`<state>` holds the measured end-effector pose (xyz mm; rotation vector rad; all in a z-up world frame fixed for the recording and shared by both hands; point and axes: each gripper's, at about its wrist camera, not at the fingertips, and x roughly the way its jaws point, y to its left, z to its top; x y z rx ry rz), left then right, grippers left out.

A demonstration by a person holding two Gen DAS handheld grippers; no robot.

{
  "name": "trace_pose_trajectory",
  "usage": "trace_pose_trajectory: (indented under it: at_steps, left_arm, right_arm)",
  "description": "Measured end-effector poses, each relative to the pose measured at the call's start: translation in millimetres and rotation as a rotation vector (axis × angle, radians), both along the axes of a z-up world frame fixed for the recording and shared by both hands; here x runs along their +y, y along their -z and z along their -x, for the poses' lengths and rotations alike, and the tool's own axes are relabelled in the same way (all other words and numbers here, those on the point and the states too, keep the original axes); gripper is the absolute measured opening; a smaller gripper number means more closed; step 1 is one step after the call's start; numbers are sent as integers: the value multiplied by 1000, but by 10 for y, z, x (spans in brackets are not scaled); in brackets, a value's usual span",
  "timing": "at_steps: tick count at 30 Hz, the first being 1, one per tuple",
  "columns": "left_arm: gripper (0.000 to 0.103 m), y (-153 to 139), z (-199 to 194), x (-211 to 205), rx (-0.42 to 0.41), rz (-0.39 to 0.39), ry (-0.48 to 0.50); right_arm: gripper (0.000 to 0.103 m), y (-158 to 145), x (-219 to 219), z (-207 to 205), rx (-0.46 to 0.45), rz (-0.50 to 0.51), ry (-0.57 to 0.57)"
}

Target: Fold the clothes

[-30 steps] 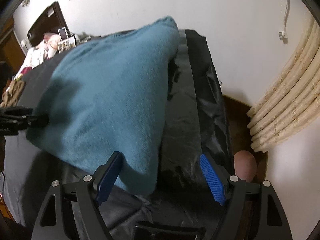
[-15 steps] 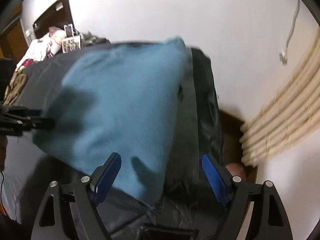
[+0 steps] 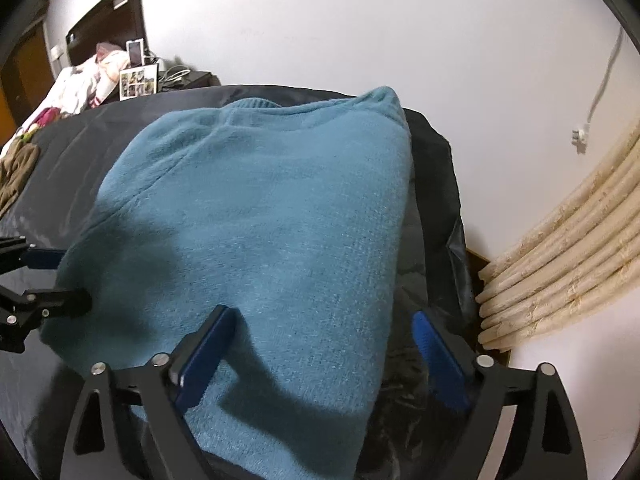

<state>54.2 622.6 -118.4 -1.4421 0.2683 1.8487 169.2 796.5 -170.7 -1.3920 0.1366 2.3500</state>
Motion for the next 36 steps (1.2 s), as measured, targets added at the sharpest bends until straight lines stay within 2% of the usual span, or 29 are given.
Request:
trace_pose_trajectory:
  at_steps: [5,8,12,19,26,36]
  left_arm:
    - [81,-1,-34,13,13,17,-21]
    - [81,-46,-94,35,48,36,-24]
    - [81,-157,-223,45,98,40,-19]
    - [82,-401,-496,201,135,32,-39]
    - [84,-435,-556,17,142,37,-40]
    - [84,-456,-702,28,158,66,-16]
  right_arm:
    - [97,11,23,15,-10,12,40]
    - [97,-39,32,-14,-8,31,51]
    - [97,-149,-74,-108,24,71,46]
    - [97,-177,-300,-325,5,142,70]
    - [97,-163,-348,-552,-4,166,123]
    - [97,-35,-436,-672,-36,248,169]
